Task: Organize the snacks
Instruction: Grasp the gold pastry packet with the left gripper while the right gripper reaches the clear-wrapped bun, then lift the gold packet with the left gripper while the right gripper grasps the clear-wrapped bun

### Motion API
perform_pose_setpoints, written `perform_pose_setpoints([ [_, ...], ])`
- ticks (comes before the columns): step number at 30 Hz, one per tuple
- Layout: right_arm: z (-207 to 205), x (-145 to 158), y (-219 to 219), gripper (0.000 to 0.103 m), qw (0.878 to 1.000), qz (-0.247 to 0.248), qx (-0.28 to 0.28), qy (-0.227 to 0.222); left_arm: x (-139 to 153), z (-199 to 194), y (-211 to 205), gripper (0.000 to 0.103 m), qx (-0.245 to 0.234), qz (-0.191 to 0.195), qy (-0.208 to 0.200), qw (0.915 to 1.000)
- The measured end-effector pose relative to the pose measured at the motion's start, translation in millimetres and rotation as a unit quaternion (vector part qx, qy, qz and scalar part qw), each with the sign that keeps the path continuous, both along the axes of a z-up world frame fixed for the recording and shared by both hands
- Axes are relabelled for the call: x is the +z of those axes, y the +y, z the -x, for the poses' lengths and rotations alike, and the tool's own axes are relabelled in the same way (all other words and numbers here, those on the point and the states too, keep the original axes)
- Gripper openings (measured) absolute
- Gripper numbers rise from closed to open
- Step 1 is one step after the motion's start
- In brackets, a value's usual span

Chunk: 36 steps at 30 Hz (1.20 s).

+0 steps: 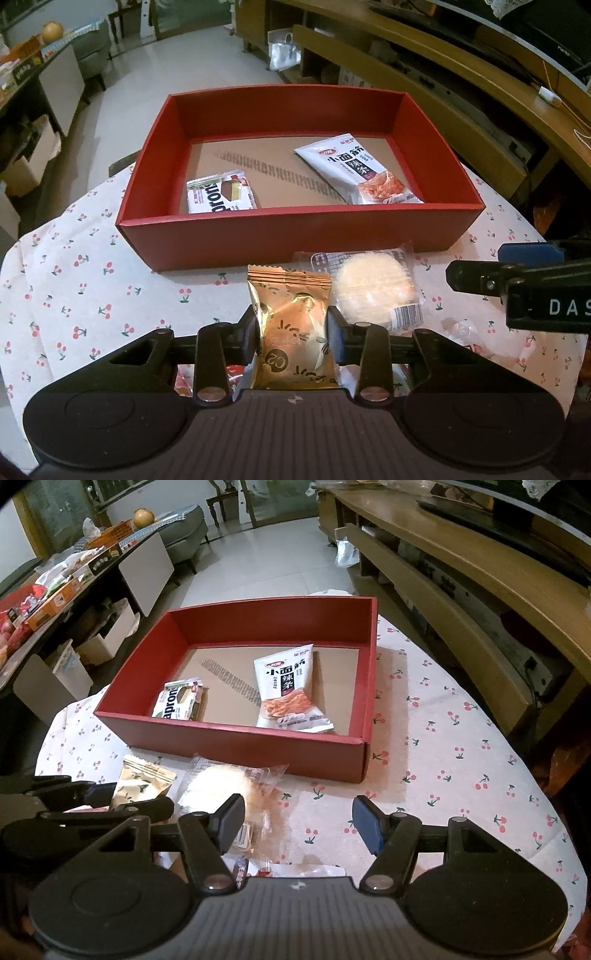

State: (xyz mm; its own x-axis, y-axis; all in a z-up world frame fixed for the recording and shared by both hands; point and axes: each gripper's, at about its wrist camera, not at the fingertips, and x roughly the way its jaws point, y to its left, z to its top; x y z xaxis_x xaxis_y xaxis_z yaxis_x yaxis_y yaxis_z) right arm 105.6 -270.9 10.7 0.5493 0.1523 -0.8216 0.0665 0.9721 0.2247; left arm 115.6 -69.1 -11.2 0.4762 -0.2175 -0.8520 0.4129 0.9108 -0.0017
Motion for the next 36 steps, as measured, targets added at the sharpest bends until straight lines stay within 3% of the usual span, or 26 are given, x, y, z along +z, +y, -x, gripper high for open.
perform_pose_setpoints([
  [11, -8.5, 0.8, 6.3, 0.078, 1.0, -0.013, 0.002, -0.001, 5.9, -2.5, 9.9, 0.045, 0.012, 0.009, -0.004, 0.9999],
  [17, -25.7, -7.0, 16.7, 0.082, 0.998, -0.053, 0.005, 0.019, 8.4, -6.1, 19.0, 0.045, 0.025, 0.015, -0.004, 0.9996],
  [29, -51.2, -21.5, 51.7, 0.086, 0.998, -0.056, 0.011, 0.039, 9.1, -18.6, 43.9, 0.045, 0.069, 0.014, 0.002, 0.9975],
  [36, -53.0, -27.7, 62.8, 0.089, 0.999, -0.016, 0.02, 0.047, 2.7, -22.8, 51.0, 0.045, 0.082, 0.012, 0.013, 0.9965],
])
